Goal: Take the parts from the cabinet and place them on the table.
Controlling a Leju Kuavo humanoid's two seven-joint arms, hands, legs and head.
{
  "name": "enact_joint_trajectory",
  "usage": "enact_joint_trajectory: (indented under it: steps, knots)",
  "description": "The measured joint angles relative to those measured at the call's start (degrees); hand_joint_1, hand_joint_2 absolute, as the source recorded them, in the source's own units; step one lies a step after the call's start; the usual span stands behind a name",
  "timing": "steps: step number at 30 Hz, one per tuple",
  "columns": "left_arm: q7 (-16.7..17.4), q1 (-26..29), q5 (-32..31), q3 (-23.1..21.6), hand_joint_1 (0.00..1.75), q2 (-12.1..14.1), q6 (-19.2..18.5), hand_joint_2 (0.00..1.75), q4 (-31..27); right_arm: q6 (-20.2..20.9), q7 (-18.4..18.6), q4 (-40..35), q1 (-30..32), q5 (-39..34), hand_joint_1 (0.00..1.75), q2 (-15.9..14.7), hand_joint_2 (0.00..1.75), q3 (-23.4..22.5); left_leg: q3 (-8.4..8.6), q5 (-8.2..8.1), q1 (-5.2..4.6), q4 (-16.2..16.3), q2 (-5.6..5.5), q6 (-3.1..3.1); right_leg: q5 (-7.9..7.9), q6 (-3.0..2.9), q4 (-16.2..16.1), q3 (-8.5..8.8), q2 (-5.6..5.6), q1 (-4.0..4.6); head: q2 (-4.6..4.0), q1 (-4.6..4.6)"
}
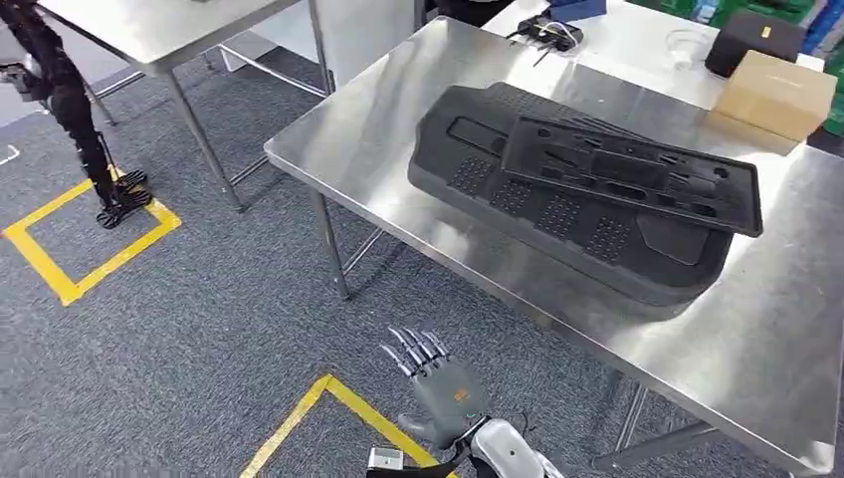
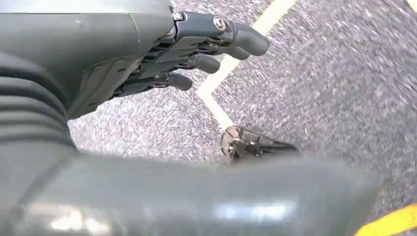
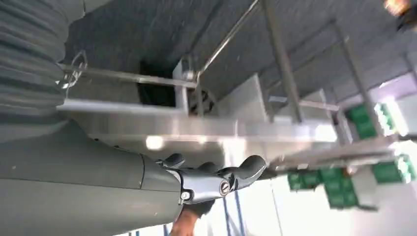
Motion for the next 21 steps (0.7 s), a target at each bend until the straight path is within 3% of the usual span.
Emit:
enact_joint_trajectory:
  steps: [2,3,4,6,8,9,10,11,13,14,15,16,18,19,20,21]
  knots:
    - [0.0,0.13,0.0,0.09,0.0,0.15,0.02,1.75,0.0,0.0,0.0,0.57,-0.01,0.0,0.0,0.17,1.75,-0.04,5.03,4.04,0.74,-8.16,0.98,-1.01,-0.23,0.44,0.54,-0.18,-1.23,-0.6,0.0,0.0]
    - [0.0,0.1,0.0,0.11,0.0,0.22,0.02,1.75,0.0,0.0,0.0,0.74,0.0,0.0,0.0,0.26,1.75,-0.07,8.36,5.97,1.01,-13.46,2.54,-1.54,-0.54,0.97,1.13,-0.28,-1.76,-0.93,0.0,-0.02]
    - [0.0,-0.06,0.0,0.11,0.0,0.15,-0.02,1.75,0.02,0.0,0.0,0.94,-0.02,-0.02,0.0,0.24,1.75,-0.2,9.2,4.92,0.46,-14.7,3.62,-1.55,-0.87,1.62,1.66,-0.67,-2.28,-0.66,0.0,-0.09]
    - [-0.02,-0.07,0.0,0.11,0.0,0.13,0.0,1.75,0.07,-0.13,-0.04,1.18,-0.01,0.0,0.0,0.35,1.75,-0.44,8.65,5.74,0.21,-15.3,2.28,0.13,-1.07,2.35,2.37,-0.88,-2.94,-0.61,0.0,-0.07]
    - [-0.02,-0.05,0.0,0.17,0.0,0.2,0.0,1.75,0.07,-0.17,-0.04,1.44,0.03,0.0,0.0,0.5,1.75,-0.44,8.11,6.06,-0.19,-15.24,1.29,1.03,-0.8,2.89,2.18,-0.89,-3.86,-0.84,0.0,-0.09]
    - [-0.02,-0.04,0.0,0.17,0.0,0.2,0.0,1.75,0.07,-0.17,-0.04,1.53,-0.01,0.0,0.0,0.59,1.75,-0.44,8.09,6.45,0.12,-15.51,0.68,1.68,-1.1,3.19,2.45,-1.13,-3.31,-1.17,0.0,-0.11]
    - [-0.02,-0.06,0.0,0.2,0.0,0.22,0.0,1.75,0.07,-0.22,-0.04,1.55,-0.01,0.0,0.0,0.63,1.75,-0.44,7.84,6.71,0.24,-15.54,0.2,2.11,-2.59,3.26,4.13,-2.08,-0.07,-1.36,0.0,-0.02]
    - [-0.02,-0.13,0.0,0.2,0.0,0.28,0.0,1.75,0.07,-0.24,-0.04,1.59,-0.01,0.0,0.0,0.66,1.75,-0.46,7.53,6.94,0.23,-15.54,-0.29,2.46,-4.57,2.93,7.59,-3.48,1.75,-1.37,0.0,0.0]
    - [-0.02,-0.22,0.0,0.22,0.0,0.28,-0.02,1.75,0.07,-0.24,-0.04,1.86,0.15,-0.02,0.0,0.5,1.75,-0.52,6.72,7.4,0.05,-15.52,-1.67,3.08,-8.77,2.33,17.51,-7.94,2.85,-1.36,0.0,0.07]
    - [-0.02,-0.18,0.0,0.22,0.0,0.28,-0.02,1.75,0.07,-0.24,-0.04,1.99,0.25,0.0,0.0,0.48,1.75,-0.55,6.4,7.63,-0.06,-15.51,-2.4,3.24,-9.86,2.31,20.85,-9.43,2.97,-1.36,0.0,0.04]
    - [-0.02,-0.12,0.0,0.22,0.0,0.28,0.0,1.75,0.07,-0.24,-0.04,2.12,0.32,-0.02,0.0,0.5,1.75,-0.55,6.11,7.89,-0.09,-15.51,-3.2,3.21,-9.79,2.59,21.31,-9.57,3.03,-1.36,0.0,0.02]
    - [-0.02,-0.07,0.0,0.24,0.0,0.3,0.0,1.75,0.07,-0.24,-0.04,2.23,0.33,0.0,0.0,0.5,1.75,-0.55,5.88,8.17,-0.1,-15.51,-4.04,3.17,-8.71,2.92,18.72,-8.13,3.16,-1.34,0.0,0.02]
    - [-0.02,-0.08,0.0,0.24,0.0,0.28,0.0,1.75,0.07,-0.24,-0.04,2.25,0.26,0.0,0.0,0.52,1.75,-0.61,5.56,8.71,-0.05,-15.51,-5.74,2.91,-5.05,3.43,8.07,-2.25,4.58,-1.34,0.0,0.04]
    - [-0.02,-0.1,0.0,0.24,0.0,0.2,0.0,1.75,0.07,-0.26,-0.04,2.25,0.2,0.0,0.0,0.52,1.75,-0.7,5.42,8.98,0.19,-15.52,-6.41,2.67,-3.88,3.26,2.98,0.67,8.08,-1.4,0.0,0.04]
    - [-0.02,-0.14,0.0,0.24,0.0,0.15,0.0,1.75,0.07,-0.26,-0.04,2.27,0.26,0.0,0.0,0.57,1.75,-0.79,5.34,9.2,-0.14,-15.47,-7.09,2.28,-3.74,3.05,2.44,0.6,8.85,-0.86,0.0,-0.04]
    - [-0.02,-0.15,0.0,0.26,0.0,0.15,0.0,1.75,0.07,-0.33,-0.04,2.29,0.23,0.0,0.0,0.57,1.75,-0.83,5.17,9.39,-0.04,-15.64,-7.41,1.97,-3.51,2.76,2.27,0.56,7.95,-0.85,0.0,0.13]
